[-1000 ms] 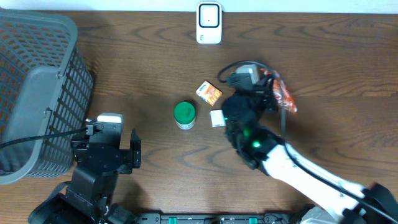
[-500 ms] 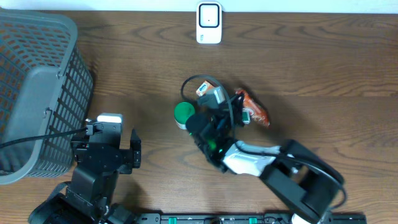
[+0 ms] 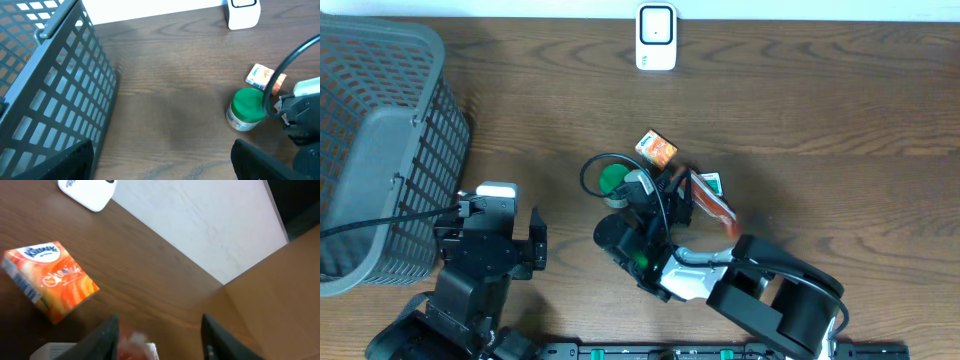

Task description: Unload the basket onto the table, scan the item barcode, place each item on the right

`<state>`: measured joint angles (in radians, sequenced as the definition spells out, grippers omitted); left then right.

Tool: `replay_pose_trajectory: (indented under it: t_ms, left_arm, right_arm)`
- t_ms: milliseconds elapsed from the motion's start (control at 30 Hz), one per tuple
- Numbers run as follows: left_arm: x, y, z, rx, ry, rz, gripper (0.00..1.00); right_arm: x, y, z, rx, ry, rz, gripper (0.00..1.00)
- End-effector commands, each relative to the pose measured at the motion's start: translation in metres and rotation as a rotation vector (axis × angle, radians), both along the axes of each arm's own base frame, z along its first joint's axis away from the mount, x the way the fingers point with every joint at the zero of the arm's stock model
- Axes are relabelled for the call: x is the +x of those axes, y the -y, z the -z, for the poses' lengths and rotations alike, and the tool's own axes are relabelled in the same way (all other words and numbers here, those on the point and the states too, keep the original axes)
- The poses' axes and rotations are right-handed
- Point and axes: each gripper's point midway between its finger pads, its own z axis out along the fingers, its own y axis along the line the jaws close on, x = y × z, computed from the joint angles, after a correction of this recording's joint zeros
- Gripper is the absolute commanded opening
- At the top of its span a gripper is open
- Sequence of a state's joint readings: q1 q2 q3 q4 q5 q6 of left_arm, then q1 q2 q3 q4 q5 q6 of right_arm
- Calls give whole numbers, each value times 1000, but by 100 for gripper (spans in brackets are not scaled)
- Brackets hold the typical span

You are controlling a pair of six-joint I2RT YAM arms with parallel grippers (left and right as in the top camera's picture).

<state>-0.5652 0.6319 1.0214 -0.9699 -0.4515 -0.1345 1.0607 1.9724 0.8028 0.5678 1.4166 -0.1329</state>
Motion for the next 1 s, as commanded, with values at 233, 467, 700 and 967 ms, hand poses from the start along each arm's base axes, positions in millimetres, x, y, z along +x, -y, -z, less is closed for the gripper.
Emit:
replay_pose_trajectory:
  t_ms: [233, 467, 700, 967]
  left_arm:
    - [-1, -2, 1, 1, 2, -12, 88]
    - [-1, -2, 1, 1, 2, -12, 88]
    - [-1, -2, 1, 1, 2, -12, 88]
    - [-1, -2, 1, 1, 2, -12, 88]
  right_arm:
    - [-45, -48, -9, 64, 57, -128, 99]
    - [-91, -75, -33, 170, 146, -178, 99]
    - [-101, -86, -48, 150, 135, -211, 99]
    - [-83, -74, -58, -51, 76, -164, 99]
